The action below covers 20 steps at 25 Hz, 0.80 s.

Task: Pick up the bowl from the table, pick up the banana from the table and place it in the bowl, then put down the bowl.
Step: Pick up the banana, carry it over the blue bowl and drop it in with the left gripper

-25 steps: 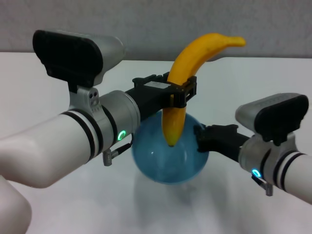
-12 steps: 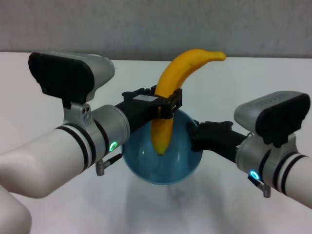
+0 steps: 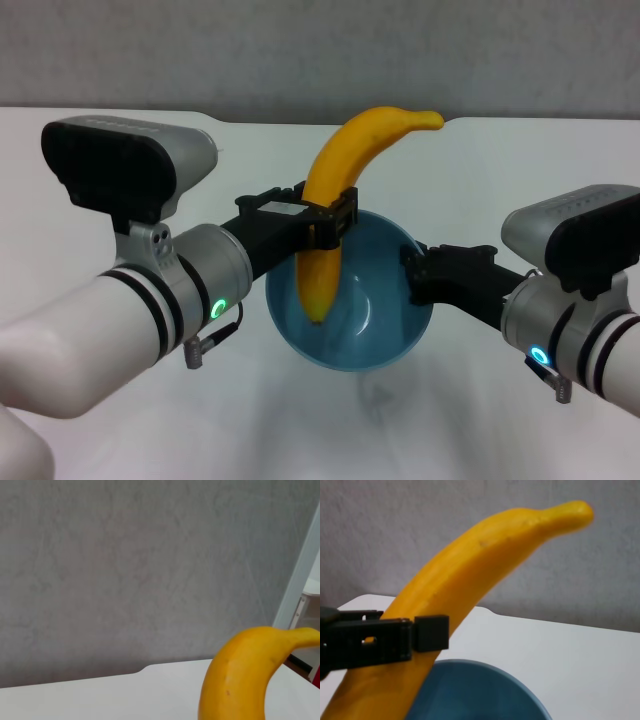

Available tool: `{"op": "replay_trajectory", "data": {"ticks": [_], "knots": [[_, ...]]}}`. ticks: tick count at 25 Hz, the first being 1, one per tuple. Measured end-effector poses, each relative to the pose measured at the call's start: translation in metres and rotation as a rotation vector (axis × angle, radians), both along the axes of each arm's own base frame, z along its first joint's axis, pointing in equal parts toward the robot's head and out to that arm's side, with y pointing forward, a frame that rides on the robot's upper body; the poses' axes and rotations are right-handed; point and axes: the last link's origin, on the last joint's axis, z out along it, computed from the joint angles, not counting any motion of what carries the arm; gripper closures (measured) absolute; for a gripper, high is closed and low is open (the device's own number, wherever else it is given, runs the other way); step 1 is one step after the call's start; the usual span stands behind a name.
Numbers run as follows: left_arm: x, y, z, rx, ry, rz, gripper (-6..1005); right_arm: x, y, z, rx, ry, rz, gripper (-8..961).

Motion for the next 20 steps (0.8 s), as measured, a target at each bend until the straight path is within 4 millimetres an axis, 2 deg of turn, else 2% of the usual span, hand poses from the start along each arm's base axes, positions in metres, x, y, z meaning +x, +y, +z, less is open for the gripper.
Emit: {"op": "replay_trajectory", "data": {"ticks": [20], "knots": [[0.0036, -0.0053, -0.0076, 0.000, -0.015, -0.045, 357, -0.0008, 0.0031, 0.0028, 0.007, -0.010, 0.008, 909]]}}
